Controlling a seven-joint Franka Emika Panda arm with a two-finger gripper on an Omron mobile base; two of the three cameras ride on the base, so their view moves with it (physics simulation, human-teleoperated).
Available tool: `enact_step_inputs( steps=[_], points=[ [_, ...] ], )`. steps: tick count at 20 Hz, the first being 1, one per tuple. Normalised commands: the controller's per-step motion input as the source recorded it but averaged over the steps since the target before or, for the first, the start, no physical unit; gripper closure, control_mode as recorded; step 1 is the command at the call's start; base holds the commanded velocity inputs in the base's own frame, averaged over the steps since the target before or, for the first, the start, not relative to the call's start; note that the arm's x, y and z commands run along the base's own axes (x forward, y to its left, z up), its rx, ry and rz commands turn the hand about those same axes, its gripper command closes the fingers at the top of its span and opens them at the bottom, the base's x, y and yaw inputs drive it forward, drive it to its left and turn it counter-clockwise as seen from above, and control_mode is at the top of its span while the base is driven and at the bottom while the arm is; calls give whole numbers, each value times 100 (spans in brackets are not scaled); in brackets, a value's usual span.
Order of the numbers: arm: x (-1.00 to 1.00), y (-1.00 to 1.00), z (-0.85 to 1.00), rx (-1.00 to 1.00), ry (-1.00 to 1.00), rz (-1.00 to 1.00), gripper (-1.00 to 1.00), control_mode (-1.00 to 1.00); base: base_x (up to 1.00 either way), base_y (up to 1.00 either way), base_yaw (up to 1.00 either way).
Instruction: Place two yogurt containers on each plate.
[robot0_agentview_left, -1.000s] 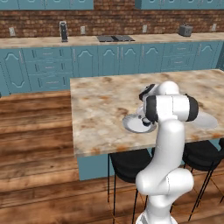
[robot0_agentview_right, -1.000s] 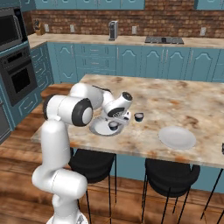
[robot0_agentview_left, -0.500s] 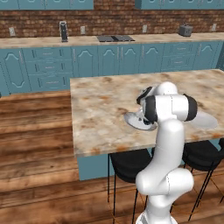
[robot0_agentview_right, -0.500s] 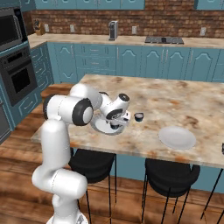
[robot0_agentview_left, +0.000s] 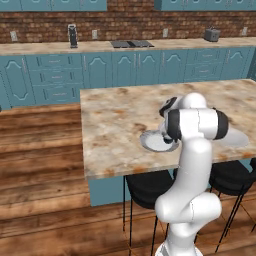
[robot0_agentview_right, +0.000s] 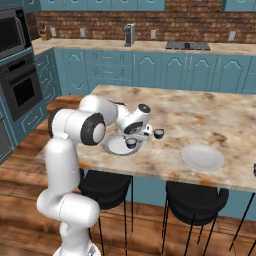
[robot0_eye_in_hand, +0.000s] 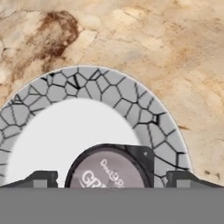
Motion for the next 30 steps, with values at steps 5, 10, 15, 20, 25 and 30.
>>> enact_step_inputs(
  steps=[5,10,15,20,25,30],
  points=[
    [-10,0,42,-3,0,0,-100,-100,0,0,0],
    [-2,-10,35,-8,0,0,-100,-100,0,0,0],
    [0,-47,13,-6,1,-10,-100,-100,0,0,0],
    [23,-66,0,0,2,-21,-100,-100,0,0,0],
    [33,-54,0,-2,0,-17,-100,-100,0,0,0],
    [31,-25,0,-1,0,-5,-100,-100,0,0,0]
  ],
)
